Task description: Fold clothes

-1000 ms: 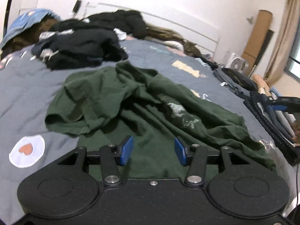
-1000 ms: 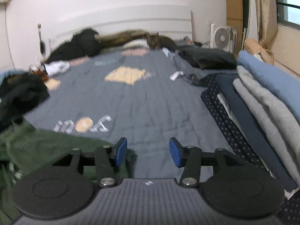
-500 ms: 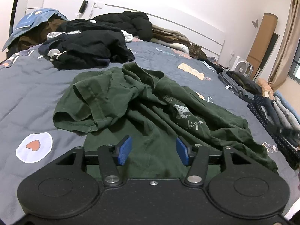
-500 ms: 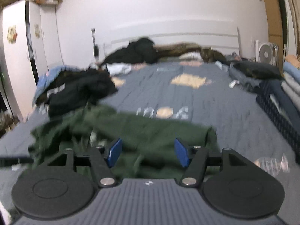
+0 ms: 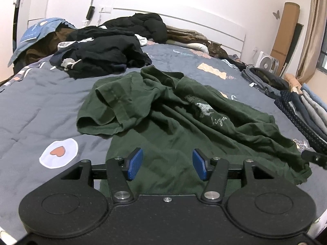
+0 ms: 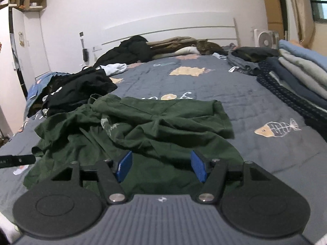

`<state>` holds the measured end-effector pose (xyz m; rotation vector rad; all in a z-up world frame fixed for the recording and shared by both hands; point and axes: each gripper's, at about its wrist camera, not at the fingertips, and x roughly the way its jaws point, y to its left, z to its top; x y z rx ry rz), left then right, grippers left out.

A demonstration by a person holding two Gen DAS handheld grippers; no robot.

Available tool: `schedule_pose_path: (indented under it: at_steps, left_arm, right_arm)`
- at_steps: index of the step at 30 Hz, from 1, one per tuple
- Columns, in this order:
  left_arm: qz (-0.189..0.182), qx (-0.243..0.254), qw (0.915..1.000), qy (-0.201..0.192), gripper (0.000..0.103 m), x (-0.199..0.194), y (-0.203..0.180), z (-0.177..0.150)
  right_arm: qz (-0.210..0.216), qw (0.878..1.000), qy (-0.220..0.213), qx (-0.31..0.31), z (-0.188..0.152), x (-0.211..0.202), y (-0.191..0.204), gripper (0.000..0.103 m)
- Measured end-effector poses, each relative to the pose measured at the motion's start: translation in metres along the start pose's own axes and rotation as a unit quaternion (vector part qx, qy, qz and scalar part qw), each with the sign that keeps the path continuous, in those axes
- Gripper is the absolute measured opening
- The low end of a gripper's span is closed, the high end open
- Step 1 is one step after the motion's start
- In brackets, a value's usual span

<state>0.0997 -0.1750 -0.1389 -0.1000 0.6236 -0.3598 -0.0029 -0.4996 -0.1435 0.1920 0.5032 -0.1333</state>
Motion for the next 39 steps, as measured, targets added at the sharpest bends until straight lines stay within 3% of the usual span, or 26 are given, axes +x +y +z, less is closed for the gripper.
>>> schedule_pose_path:
  at_steps: [9, 20, 25, 30, 34, 39]
  left_arm:
    - [0.010, 0.025, 0.9995, -0.018, 0.055, -0.022, -0.012, -0.008]
    - [0.024, 0.038, 0.9988, -0.020, 0.058, -0.032, -0.019, -0.017]
    - [0.034, 0.014, 0.9993, -0.007, 0.058, -0.027, -0.009, -0.016]
    - [0.058, -0.052, 0.9969, -0.005, 0.058, -0.024, 0.025, -0.010]
    - [0.104, 0.017, 0.9945, -0.005, 0.058, -0.027, 0.033, -0.006]
    - [0.088, 0.044, 0.9949, 0.026, 0.058, -0.013, 0.035, -0.014]
  right_arm:
    - [-0.017, 0.999, -0.005, -0.041, -0.018, -0.019, 0.024, 0.063]
    - [-0.001, 0.999, -0.019, -0.035, -0.018, -0.027, 0.030, 0.064]
    - [-0.002, 1.000, -0.014, -0.016, -0.016, -0.025, 0.028, 0.064]
    - [0.002, 1.000, -0.013, -0.003, -0.012, -0.022, 0.026, 0.064]
    - [0.016, 1.000, -0.008, 0.005, -0.009, -0.016, 0.025, 0.065]
    - [0.033, 0.999, 0.009, 0.003, -0.003, -0.001, 0.026, 0.066]
